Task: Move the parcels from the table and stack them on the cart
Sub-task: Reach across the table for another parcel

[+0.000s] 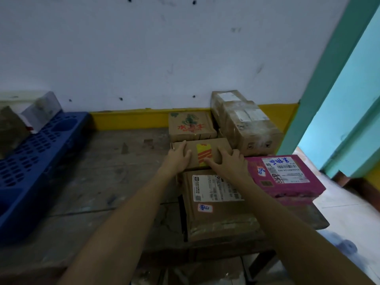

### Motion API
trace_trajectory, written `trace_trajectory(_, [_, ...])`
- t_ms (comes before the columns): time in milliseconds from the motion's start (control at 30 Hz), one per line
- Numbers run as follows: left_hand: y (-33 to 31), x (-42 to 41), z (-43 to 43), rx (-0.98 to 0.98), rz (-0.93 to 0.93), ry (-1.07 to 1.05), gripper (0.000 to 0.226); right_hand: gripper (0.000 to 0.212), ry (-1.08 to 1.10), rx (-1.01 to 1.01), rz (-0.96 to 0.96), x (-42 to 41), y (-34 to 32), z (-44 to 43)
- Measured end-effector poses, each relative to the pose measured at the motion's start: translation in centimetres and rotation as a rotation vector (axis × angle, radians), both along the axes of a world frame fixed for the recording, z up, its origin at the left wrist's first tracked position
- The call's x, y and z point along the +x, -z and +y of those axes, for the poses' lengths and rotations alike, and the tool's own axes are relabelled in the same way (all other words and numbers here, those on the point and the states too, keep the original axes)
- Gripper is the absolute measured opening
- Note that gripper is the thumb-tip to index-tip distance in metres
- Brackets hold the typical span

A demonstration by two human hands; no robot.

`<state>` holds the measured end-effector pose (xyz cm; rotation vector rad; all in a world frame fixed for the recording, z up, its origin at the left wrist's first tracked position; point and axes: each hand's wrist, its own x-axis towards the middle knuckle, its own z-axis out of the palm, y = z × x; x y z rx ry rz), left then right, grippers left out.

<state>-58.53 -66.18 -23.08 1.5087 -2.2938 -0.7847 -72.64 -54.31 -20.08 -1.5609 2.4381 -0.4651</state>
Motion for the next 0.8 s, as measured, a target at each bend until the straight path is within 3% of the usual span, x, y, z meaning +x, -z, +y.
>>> trace_trajectory(367, [-5.0, 5.9, -0.6, -0.117, 0.156, -0.067, 0.056, 0.077, 0.039, -0.322, 0.095, 4.9, -3.0, -2.0])
trace_trajectory(533, [-8.0, 12.9, -1.1, -0.244, 0.173, -0.139, 0.055, 0.077, -0.009, -0.409, 0.029, 11.8, -5.2, -3.4])
trace_trajectory(800, [-10.0, 26.5, -1.0, -0.292, 0.207, -0.237, 0.055, 0.078, -0.106, -0.431, -0.09, 25.1, -6.5, -5.6])
